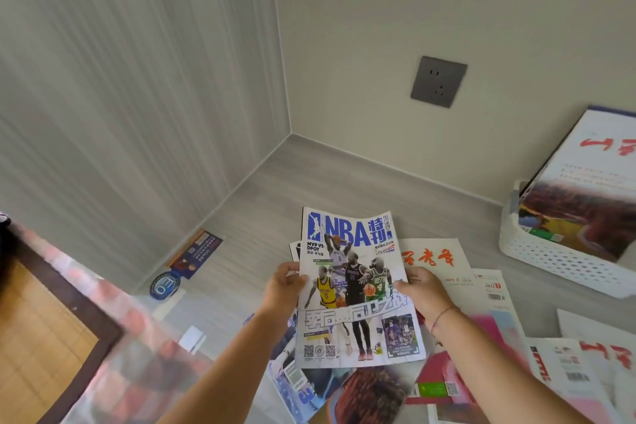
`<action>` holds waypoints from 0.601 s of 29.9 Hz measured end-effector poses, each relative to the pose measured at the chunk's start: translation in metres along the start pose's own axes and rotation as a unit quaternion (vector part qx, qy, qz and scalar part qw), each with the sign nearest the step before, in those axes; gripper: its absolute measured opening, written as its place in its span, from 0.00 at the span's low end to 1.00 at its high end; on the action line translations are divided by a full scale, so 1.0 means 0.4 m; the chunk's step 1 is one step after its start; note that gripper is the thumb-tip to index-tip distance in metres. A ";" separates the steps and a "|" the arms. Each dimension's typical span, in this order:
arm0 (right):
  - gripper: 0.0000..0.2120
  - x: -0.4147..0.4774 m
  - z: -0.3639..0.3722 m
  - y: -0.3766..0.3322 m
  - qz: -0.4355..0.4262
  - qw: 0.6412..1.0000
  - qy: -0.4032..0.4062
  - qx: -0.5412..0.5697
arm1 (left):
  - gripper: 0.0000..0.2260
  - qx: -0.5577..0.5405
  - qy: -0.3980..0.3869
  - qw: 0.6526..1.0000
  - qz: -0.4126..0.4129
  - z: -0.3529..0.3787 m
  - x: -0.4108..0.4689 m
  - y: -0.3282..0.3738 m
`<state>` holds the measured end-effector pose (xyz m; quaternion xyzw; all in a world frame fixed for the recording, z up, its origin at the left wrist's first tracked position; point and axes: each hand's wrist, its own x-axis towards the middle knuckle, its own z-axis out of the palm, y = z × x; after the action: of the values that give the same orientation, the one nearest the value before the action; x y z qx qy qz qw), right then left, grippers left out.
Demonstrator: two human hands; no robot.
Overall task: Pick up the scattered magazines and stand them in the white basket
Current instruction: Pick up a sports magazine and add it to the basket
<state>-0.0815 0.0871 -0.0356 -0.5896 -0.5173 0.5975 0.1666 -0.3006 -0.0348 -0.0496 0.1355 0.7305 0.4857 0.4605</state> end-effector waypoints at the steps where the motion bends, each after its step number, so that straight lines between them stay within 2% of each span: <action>1: 0.12 -0.002 -0.017 0.003 -0.008 1.000 0.002 -0.003 | 0.06 0.005 -0.001 1.000 0.012 0.009 0.002 0.012; 3: 0.16 -0.008 -0.062 0.009 -0.024 1.000 0.001 -0.005 | 0.05 0.012 -0.010 0.999 0.028 0.035 0.004 0.041; 6: 0.13 -0.019 -0.143 0.007 -0.043 0.999 0.021 0.016 | 0.06 -0.007 -0.032 0.998 0.047 0.101 -0.002 0.089; 9: 0.09 -0.033 -0.233 -0.006 -0.057 0.994 0.073 0.054 | 0.08 0.010 -0.051 0.995 0.081 0.195 -0.009 0.137; 18: 0.08 -0.072 -0.577 -0.037 -0.116 0.963 0.225 0.094 | 0.10 -0.002 -0.148 0.981 0.127 0.553 -0.052 0.286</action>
<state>0.1221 0.1674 0.0450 -0.6265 -0.4730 0.4722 0.4010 -0.1399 0.1373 0.0341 0.2970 0.6303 0.5161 0.4981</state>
